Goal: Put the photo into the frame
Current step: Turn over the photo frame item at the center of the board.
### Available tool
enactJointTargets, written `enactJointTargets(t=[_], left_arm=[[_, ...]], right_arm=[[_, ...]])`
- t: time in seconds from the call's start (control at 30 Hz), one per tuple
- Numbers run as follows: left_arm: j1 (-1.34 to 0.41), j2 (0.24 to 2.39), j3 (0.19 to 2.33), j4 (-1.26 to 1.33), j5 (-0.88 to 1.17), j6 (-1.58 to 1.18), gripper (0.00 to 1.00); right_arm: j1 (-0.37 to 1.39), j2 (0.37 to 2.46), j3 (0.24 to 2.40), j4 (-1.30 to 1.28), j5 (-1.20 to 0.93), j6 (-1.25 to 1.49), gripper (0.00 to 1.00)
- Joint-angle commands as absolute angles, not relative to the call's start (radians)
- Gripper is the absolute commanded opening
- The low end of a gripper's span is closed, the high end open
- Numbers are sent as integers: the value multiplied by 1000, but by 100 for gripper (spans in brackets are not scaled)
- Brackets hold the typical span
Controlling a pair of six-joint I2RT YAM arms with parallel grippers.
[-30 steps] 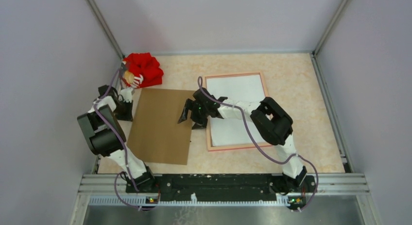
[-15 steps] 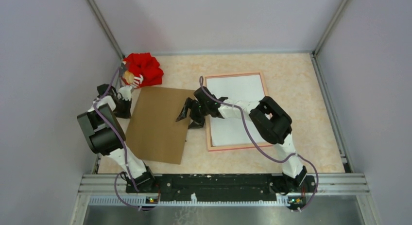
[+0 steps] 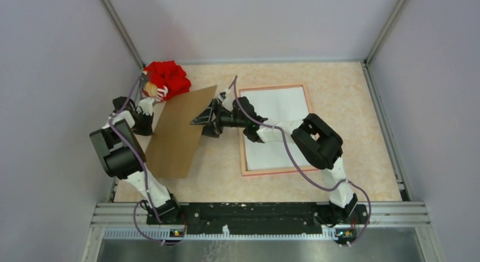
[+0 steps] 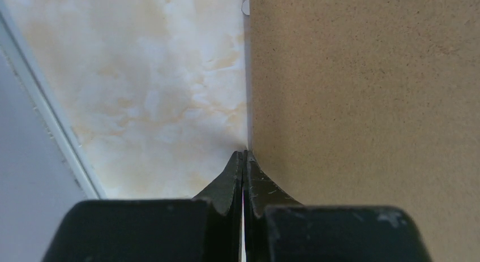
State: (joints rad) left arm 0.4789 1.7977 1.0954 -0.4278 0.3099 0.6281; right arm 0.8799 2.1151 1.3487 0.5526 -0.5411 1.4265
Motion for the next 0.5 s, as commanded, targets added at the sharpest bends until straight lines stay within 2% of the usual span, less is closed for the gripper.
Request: enactJointTargets(t=[0.0, 0.1, 0.3, 0.47], left_arm=[[447, 1903, 1023, -705, 483, 597, 0], [446, 1895, 1026, -714, 492, 600, 0], [447, 1873, 1026, -724, 493, 607, 0], [446, 1889, 1034, -724, 494, 606, 0]], right_arm=[[912, 2142, 1452, 1116, -623, 1598, 71], [920, 2150, 1485, 1047, -643, 1571, 70], [920, 2025, 1455, 519, -533, 1305, 68], [923, 1987, 1474, 294, -486, 1227, 57]])
